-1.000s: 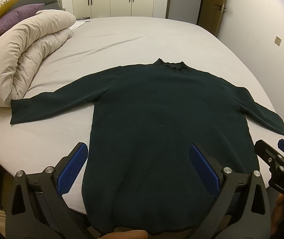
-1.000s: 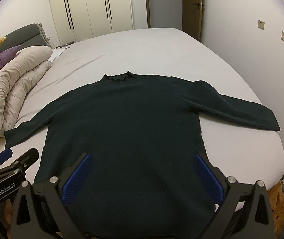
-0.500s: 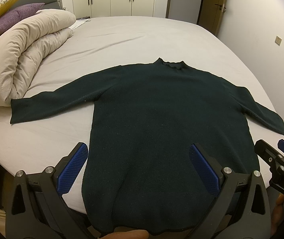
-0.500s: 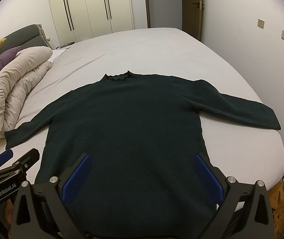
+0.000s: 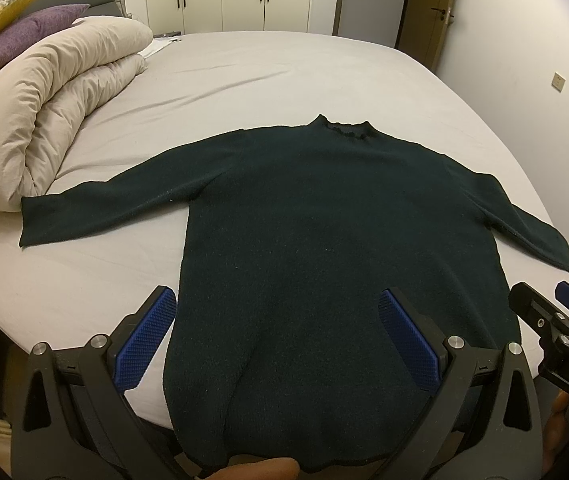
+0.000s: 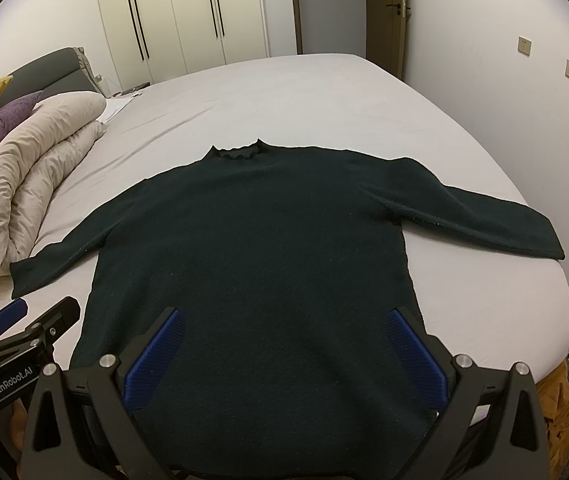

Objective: Fold small clothes

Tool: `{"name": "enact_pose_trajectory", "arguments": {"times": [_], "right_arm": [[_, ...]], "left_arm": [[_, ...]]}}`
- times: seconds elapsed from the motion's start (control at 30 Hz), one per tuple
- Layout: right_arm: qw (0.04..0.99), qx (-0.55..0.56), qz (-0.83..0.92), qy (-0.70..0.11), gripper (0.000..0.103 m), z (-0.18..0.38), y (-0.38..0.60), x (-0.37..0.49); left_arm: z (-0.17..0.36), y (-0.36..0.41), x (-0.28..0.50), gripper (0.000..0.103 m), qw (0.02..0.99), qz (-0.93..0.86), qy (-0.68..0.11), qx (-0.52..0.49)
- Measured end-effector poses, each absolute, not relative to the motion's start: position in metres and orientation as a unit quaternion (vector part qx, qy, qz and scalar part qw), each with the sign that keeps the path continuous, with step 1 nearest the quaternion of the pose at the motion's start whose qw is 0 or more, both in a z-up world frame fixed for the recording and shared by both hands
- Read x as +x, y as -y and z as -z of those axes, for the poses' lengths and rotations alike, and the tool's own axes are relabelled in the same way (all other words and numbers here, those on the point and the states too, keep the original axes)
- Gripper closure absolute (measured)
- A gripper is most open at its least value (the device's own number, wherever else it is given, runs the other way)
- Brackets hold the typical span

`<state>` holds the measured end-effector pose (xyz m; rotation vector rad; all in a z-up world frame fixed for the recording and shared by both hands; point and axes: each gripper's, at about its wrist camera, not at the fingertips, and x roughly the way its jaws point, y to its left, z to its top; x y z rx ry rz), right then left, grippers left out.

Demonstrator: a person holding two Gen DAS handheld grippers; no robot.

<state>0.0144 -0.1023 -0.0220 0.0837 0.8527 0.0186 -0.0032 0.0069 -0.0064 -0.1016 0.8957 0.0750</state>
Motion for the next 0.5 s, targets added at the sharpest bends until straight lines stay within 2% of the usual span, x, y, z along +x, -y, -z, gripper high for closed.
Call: {"name": "enact_pose_trajectory", "arguments": {"times": [0.5], "right_arm": [[0.909,0.039,-0.01,-0.416,0.0,0.0254,0.1009,0.0138]], "left_arm": [[0.0148,-0.0092,-0.003,0.0,0.898,-0.038,-0.435,-0.05]]}}
